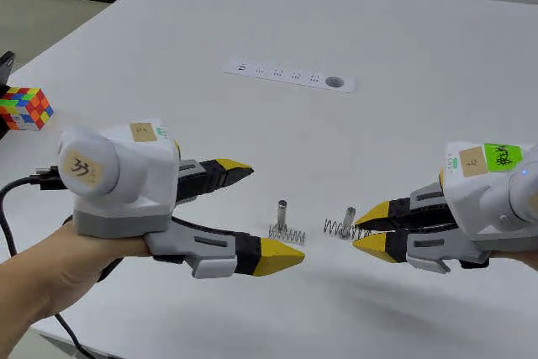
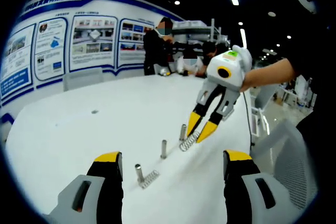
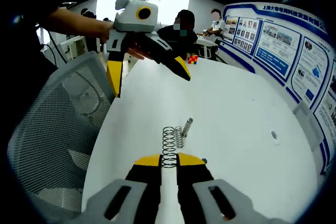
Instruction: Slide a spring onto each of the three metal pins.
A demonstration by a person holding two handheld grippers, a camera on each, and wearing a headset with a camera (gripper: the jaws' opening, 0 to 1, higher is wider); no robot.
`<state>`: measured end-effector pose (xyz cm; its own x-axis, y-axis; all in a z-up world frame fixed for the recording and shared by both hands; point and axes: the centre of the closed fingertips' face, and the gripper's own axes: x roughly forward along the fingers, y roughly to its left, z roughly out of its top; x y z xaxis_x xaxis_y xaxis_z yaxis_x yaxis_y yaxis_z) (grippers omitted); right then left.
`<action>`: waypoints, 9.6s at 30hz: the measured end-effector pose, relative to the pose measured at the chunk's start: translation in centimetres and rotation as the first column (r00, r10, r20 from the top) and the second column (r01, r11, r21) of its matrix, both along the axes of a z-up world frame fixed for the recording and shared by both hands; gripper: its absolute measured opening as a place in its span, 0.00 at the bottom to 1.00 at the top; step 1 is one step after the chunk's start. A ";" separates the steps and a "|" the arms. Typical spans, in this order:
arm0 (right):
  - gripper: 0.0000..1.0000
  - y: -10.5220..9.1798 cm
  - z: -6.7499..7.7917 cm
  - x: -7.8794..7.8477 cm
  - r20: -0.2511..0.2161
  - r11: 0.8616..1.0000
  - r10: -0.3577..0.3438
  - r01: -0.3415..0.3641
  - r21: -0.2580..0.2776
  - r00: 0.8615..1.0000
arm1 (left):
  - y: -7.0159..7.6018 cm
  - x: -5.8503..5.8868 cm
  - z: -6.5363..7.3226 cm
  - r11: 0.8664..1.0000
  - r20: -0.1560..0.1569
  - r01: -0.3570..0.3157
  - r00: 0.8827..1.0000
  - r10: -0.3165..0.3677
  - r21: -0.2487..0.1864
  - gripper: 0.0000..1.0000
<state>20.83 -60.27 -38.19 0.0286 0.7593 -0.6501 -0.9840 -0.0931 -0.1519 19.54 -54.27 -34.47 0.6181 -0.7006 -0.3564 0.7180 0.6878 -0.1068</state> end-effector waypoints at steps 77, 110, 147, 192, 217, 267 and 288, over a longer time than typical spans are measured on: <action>0.11 0.4 4.3 -5.8 -0.072 0.980 0.183 -0.176 0.098 0.981 | -6.5 -4.4 0.1 0.944 0.059 0.317 0.945 -0.323 0.089 0.10; 0.11 3.4 8.4 -6.7 -0.149 0.957 0.160 -0.117 0.264 0.976 | -5.9 -3.8 1.3 0.962 0.053 0.272 0.961 -0.272 0.020 0.11; 0.11 1.4 7.0 4.9 -0.112 0.965 -0.165 0.184 0.189 0.980 | 4.2 -0.8 1.7 1.000 0.034 -0.020 0.999 0.021 -0.018 0.44; 0.11 1.5 -0.7 7.0 -0.176 0.962 -0.260 0.271 0.043 0.949 | 8.7 -0.1 -1.5 0.986 -0.031 -0.163 0.986 0.164 0.025 0.88; 0.11 1.8 -3.4 6.7 -0.153 0.971 -0.241 0.238 -0.040 0.958 | 8.9 0.0 -1.2 0.981 -0.040 -0.194 0.980 0.193 -0.011 0.91; 0.17 1.2 -6.6 6.6 -0.101 0.964 -0.243 0.229 -0.134 0.965 | 9.3 -1.1 -1.5 0.981 -0.068 -0.193 0.979 0.193 0.003 0.90; 0.18 4.8 -2.5 4.8 -0.094 0.979 -0.202 0.202 -0.006 0.975 | 9.0 -1.2 -0.9 0.984 -0.053 -0.176 0.983 0.176 0.011 0.90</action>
<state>25.67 -55.48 -40.73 0.1207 0.7461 -0.6548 -0.9923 0.1091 -0.0586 18.37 -45.28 -35.38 0.7113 -0.5804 -0.3964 0.5792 0.8035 -0.1371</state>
